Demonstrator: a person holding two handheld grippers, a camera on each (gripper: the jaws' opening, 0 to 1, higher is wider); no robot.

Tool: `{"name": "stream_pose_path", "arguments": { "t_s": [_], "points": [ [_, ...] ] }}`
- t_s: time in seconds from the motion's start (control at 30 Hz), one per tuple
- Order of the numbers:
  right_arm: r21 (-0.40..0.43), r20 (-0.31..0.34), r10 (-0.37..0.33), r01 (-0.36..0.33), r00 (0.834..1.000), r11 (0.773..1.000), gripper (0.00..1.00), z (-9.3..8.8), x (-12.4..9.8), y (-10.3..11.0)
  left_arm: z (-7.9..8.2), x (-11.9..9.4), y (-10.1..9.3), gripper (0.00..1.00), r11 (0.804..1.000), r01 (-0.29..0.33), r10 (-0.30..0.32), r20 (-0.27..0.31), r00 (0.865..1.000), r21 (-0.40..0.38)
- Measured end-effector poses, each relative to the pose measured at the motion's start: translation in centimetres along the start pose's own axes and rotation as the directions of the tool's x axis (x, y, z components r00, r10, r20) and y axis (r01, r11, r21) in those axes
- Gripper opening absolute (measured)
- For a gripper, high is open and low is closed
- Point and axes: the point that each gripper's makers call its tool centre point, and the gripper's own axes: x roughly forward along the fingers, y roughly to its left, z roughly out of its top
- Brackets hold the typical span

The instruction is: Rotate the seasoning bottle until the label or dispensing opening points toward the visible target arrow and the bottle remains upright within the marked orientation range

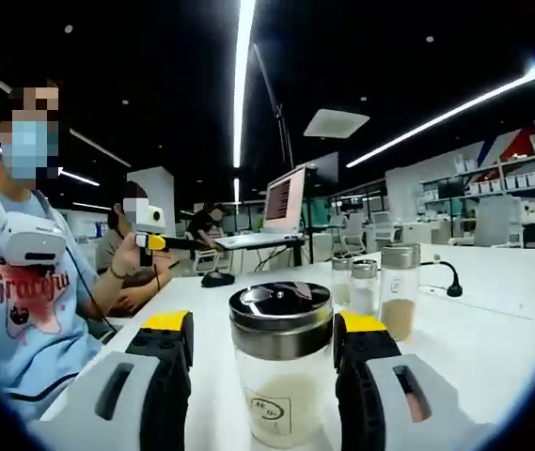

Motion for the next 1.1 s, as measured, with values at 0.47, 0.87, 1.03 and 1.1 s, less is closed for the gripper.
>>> {"name": "stream_pose_path", "arguments": {
  "t_s": [0.47, 0.87, 1.03, 1.1],
  "points": [
    [-0.068, -0.084, -0.019, 0.013, 0.996, 0.998, 0.42, -0.7, 0.6, -0.8, 0.2, -0.1, -0.1, 0.89, 1.0, 0.001, -0.001, 0.006, 1.0, -0.004],
    [-0.069, -0.129, -0.052, 0.044, 0.99, 0.997, 0.42, -1.3, 0.3, -0.6, 0.1, 0.0, -0.6, 0.89, 1.0, 0.012, -0.012, 0.002, 1.0, -0.002],
    [-0.062, -0.133, -0.106, 0.098, 0.985, 0.993, 0.42, -1.4, 0.3, -0.6, 0.2, -0.1, -0.2, 0.89, 1.0, 0.004, -0.004, 0.006, 1.0, -0.007],
    [-0.055, -0.141, -0.143, 0.137, 0.98, 0.989, 0.42, -1.4, 0.2, -0.8, 0.2, -0.1, -0.2, 0.89, 1.0, 0.002, -0.002, 0.006, 1.0, -0.007]
  ]
}}
